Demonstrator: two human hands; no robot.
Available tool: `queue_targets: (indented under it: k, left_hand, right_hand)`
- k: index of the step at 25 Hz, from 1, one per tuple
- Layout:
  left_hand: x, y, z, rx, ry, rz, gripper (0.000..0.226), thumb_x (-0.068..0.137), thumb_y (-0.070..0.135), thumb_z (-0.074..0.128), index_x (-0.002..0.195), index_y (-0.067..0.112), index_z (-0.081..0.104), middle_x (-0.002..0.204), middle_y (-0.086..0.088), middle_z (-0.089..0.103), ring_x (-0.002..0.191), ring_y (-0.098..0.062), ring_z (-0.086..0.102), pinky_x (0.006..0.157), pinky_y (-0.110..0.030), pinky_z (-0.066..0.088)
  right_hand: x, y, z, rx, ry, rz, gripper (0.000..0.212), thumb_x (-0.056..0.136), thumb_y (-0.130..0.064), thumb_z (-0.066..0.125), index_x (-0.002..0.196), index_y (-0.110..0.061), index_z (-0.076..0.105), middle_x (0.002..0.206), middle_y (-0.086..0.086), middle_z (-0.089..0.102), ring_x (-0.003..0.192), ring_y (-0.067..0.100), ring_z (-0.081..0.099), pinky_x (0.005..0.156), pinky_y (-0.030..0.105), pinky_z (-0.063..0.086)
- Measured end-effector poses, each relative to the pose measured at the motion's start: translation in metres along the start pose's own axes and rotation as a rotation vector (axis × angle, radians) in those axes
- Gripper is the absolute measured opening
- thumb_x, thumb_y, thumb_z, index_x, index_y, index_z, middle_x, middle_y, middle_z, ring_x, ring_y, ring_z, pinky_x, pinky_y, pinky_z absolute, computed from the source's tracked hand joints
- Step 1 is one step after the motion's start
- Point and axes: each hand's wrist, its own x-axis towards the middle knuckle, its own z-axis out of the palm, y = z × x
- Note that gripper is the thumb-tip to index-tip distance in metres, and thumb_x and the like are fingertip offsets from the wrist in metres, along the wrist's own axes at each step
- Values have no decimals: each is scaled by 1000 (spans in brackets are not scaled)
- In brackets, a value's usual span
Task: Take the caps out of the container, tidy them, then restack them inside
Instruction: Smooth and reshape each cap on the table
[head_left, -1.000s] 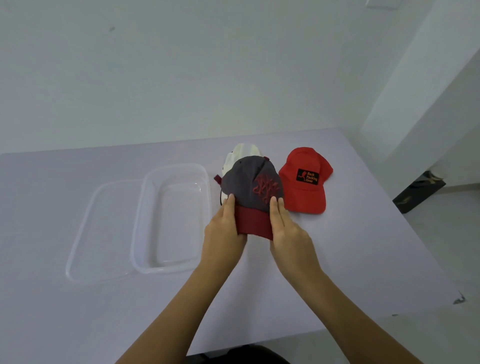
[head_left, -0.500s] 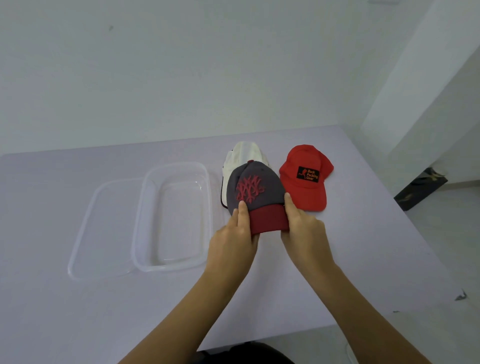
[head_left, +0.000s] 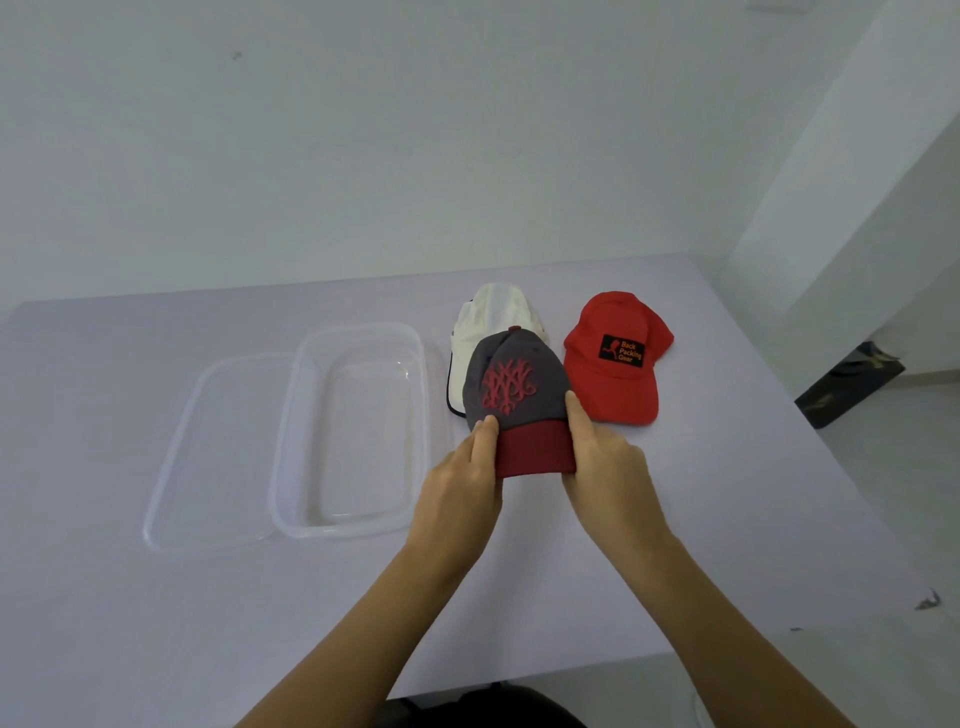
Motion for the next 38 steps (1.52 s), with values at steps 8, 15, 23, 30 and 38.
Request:
queue_targets:
  k: [8, 15, 23, 30, 38]
  left_hand:
    - [14, -23, -15, -124, 222, 310, 15, 90, 5, 45, 103, 4, 52, 87, -15, 75, 68, -25, 72, 58, -26, 55]
    - [-5, -48, -13, -133, -34, 381, 33, 97, 35, 41, 116, 11, 51, 109, -8, 71, 96, -18, 69, 75, -27, 57]
    - [56, -40, -28, -769, -242, -663, 59, 94, 54, 34, 146, 26, 29, 146, 18, 32, 135, -1, 29, 112, -23, 23]
    - [85, -45, -26, -1105, -342, -786, 36, 94, 43, 47, 96, 16, 71, 95, -6, 74, 89, -17, 69, 78, -27, 53]
    - [84, -38, -15, -1114, -285, -789, 30, 93, 35, 53, 89, 12, 72, 87, -9, 74, 80, -17, 69, 73, -29, 55]
  right_hand:
    - [1, 5, 2, 30, 32, -41, 67, 56, 15, 73, 121, 12, 54, 53, 18, 60, 38, 31, 54, 38, 32, 43]
    - [-12, 14, 14, 45, -9, -102, 76, 56, 12, 75, 127, 9, 49, 57, 17, 62, 40, 30, 56, 37, 34, 45]
    - [-20, 16, 13, 57, 139, -254, 59, 82, -7, 50, 139, -5, 31, 94, 18, 68, 72, 30, 67, 56, 37, 59]
    - [-30, 17, 24, 43, 42, -216, 90, 74, 4, 67, 146, -19, 19, 111, 13, 64, 90, 27, 65, 66, 36, 60]
    - [15, 33, -6, 570, -80, 224, 52, 94, -35, 44, 143, -21, 32, 139, -16, 36, 131, 0, 31, 105, 19, 25]
